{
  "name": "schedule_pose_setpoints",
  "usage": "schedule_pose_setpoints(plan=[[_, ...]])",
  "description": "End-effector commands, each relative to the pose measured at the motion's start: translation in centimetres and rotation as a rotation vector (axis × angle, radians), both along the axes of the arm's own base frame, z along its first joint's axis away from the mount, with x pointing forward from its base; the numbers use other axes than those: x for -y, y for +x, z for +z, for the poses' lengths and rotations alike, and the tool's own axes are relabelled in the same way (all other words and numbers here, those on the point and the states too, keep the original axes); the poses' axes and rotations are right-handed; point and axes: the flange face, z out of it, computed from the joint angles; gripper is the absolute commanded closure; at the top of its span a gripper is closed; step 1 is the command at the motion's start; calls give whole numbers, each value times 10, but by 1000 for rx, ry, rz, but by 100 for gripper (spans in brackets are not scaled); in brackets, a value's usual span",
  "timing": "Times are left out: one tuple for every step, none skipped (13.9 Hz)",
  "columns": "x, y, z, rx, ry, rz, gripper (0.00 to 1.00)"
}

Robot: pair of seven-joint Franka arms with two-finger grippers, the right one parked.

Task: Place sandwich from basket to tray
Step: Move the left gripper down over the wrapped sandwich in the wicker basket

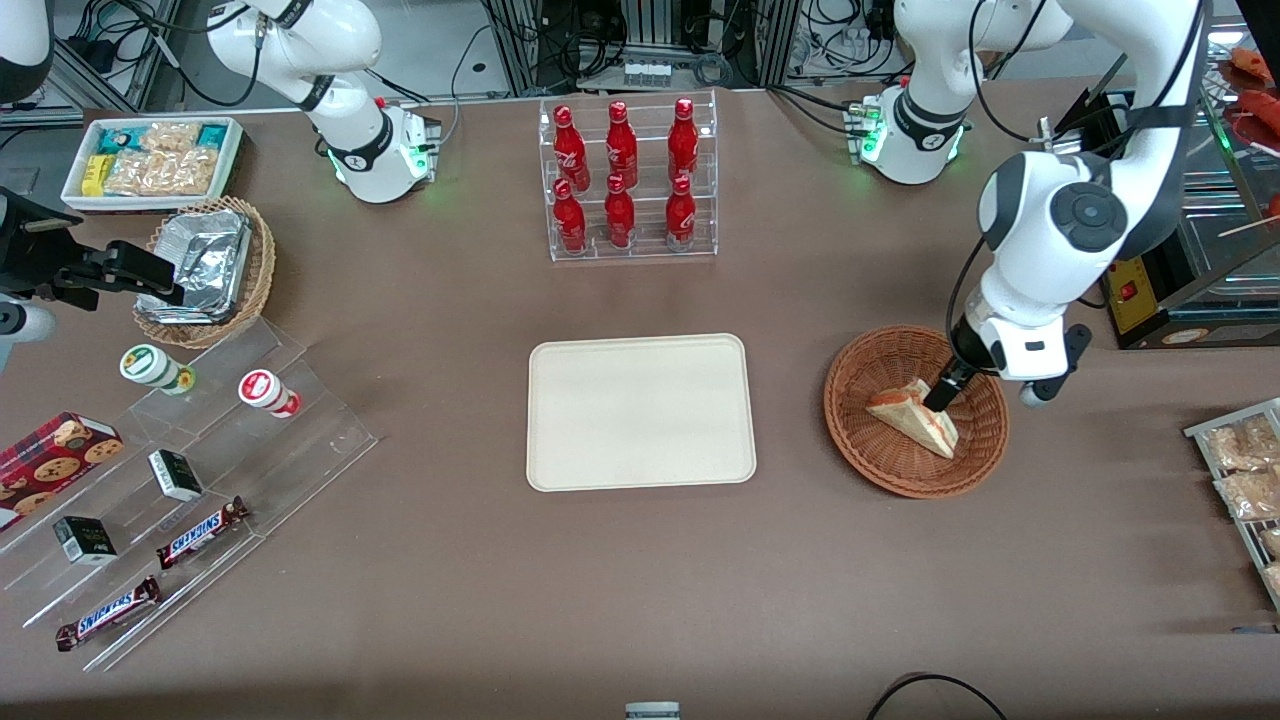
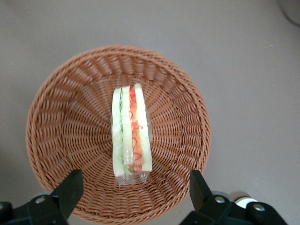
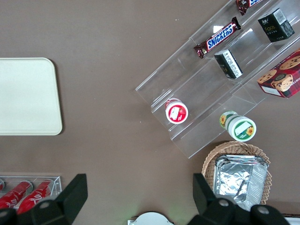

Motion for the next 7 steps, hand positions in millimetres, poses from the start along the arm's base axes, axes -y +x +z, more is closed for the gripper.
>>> schedule_pose_setpoints(plan=[[5,1,-24,-1,1,55,0],[5,2,-32,-12,4,55,0],[5,3,-39,-15,4,55,0],[5,4,-47,-14,3,54,0],[6,5,-57,-19,3,55,0],[6,6,-65,-16,1,55,0],[6,6,-72,-26,3,56,0]])
